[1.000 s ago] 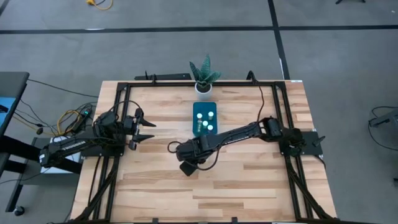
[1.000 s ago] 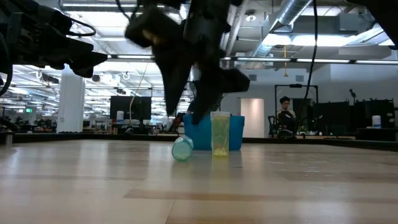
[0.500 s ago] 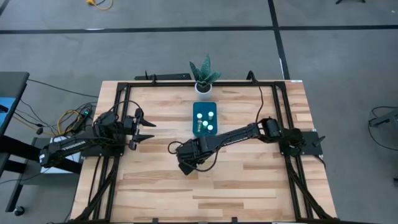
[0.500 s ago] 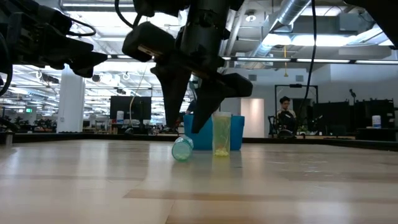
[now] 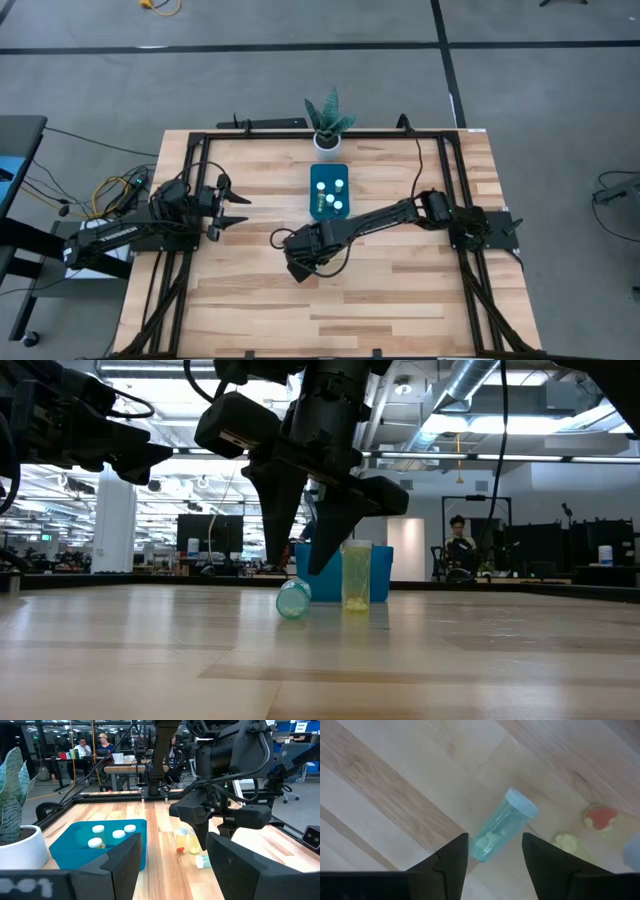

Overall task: Pick and place pill bottles into a basket
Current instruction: Put the blue tablet bottle into the bin

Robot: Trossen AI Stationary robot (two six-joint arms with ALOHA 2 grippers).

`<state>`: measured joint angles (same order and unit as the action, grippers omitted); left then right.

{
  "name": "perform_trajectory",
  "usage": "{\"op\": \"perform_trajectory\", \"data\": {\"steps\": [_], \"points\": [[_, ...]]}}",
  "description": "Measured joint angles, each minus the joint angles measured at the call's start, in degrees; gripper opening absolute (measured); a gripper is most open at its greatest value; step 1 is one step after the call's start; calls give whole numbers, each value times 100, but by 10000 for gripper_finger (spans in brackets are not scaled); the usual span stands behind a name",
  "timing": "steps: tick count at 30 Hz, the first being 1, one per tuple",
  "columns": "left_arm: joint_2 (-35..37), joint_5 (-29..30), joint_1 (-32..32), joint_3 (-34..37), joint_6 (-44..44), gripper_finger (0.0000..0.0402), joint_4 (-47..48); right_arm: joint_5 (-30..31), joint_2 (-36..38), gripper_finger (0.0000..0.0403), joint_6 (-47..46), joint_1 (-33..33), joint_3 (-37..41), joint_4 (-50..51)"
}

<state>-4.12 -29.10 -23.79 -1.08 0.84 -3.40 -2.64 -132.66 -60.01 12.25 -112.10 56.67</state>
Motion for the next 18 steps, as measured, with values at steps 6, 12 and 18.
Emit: {"op": "perform_trajectory", "data": {"steps": [6,12,18], "points": [[0,0,-2,0,0,213,-1,-18,-117,178,-2,2,-7,-99],[0,0,-1,0,0,213,0,-26,-172,178,-4,2,1,-72],[0,0,0,0,0,213,0,-17,-172,178,-4,2,1,-53]]}}
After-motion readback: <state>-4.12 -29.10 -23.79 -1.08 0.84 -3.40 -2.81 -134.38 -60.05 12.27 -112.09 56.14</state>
